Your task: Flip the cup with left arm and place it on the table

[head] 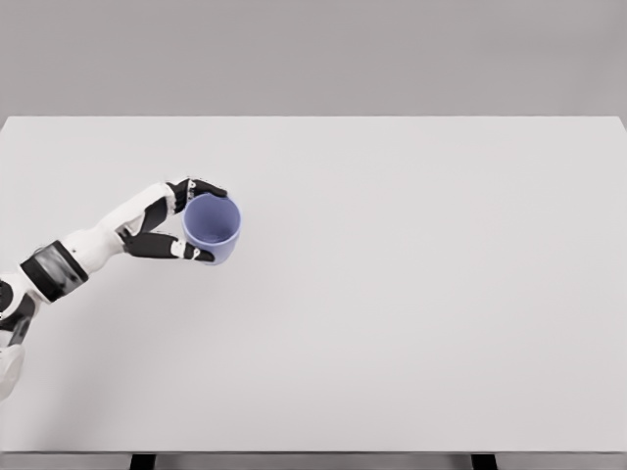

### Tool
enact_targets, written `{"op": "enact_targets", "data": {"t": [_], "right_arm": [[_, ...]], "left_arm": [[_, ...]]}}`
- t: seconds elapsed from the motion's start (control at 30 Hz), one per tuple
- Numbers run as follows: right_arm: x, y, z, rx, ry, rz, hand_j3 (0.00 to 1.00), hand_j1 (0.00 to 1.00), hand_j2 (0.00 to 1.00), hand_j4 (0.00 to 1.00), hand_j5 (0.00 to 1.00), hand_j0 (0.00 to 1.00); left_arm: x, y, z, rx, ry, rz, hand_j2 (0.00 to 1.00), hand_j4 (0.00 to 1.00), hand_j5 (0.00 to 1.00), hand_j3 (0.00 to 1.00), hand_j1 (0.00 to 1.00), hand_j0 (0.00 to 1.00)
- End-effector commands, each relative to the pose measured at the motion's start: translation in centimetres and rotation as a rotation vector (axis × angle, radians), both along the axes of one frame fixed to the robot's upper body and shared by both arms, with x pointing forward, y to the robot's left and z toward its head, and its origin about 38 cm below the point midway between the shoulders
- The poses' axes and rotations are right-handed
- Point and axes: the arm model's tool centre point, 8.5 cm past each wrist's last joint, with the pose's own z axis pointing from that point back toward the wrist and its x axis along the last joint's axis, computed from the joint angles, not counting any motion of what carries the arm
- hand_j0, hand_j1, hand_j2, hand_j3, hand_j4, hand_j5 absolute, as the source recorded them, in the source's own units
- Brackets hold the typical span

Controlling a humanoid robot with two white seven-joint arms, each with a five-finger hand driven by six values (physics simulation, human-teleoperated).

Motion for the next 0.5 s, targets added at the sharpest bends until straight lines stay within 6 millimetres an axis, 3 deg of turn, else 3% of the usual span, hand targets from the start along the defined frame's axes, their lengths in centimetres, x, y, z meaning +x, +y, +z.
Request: {"op": "enact_targets", "data": {"t": [0.0,0.47], "right_arm": [[0.0,0.0,0.0,0.000,0.000,0.000,1.00,1.00,1.00,1.00,1.00,1.00],[-0.1,0.0,0.0,0.000,0.001,-0.001,1.00,1.00,1.00,1.00,1.00,1.00]], "left_arm": [[0.0,-0.3,0.0,-0.021,-0.003,-0.003,0.68,0.68,0.68,0.68,0.68,0.68],[-0.3,-0.2,-1.7,-0.056,0.025,0.015,0.69,0.69,0.69,0.69,0.69,0.69]]}}
